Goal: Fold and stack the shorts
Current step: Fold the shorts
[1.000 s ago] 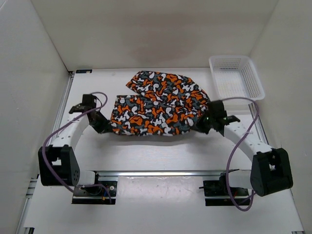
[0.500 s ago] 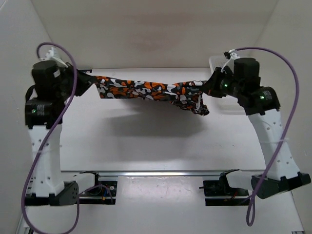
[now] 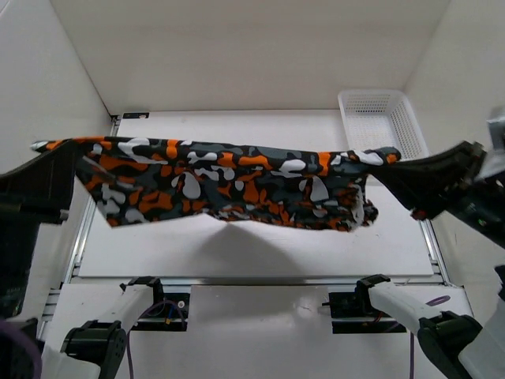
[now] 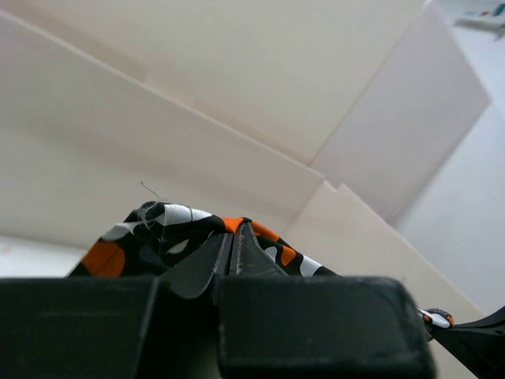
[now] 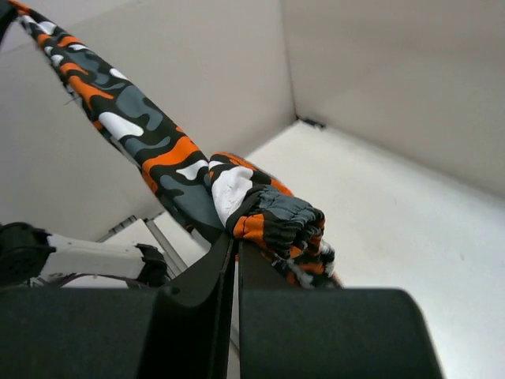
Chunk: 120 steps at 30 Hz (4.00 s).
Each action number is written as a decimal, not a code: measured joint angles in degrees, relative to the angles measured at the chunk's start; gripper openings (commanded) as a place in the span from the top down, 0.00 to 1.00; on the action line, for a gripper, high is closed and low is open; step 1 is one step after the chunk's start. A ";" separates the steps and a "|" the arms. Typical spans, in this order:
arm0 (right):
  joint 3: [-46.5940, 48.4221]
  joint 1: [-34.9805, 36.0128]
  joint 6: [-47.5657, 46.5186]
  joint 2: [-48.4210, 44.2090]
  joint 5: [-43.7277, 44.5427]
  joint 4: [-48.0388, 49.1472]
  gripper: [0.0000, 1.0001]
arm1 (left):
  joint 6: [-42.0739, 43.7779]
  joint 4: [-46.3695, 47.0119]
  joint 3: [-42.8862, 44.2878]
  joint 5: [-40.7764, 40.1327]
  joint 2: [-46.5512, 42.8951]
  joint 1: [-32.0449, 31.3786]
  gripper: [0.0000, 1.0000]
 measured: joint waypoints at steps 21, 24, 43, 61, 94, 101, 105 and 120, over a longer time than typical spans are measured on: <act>-39.28 -0.72 0.46 14.49 24.98 10.56 1.00 | 5.92 8.66 -22.99 -12.09 29.79 -0.61 0.90; -42.12 1.81 1.79 19.61 22.23 14.14 0.97 | 6.64 7.30 -26.34 -11.04 36.89 -0.28 0.90; -42.18 12.66 6.08 35.60 10.38 23.85 0.12 | 10.62 6.82 -11.67 1.49 39.50 -7.74 0.90; -38.29 29.07 10.47 54.01 12.02 30.32 0.99 | 10.67 0.20 -2.54 5.44 37.97 -17.22 0.90; -75.17 28.13 14.45 5.99 51.12 31.52 0.35 | 12.68 3.37 -42.23 7.26 32.04 -2.54 0.90; -62.75 19.21 15.02 13.68 46.75 27.74 0.60 | 13.00 5.09 -51.41 6.19 31.54 2.14 0.90; -61.72 10.82 18.45 21.62 39.36 25.09 0.43 | 12.85 5.09 -59.45 5.75 31.54 4.83 0.90; -56.94 3.54 21.18 42.82 26.73 25.05 0.38 | 12.20 8.15 -68.41 5.95 31.58 6.08 0.90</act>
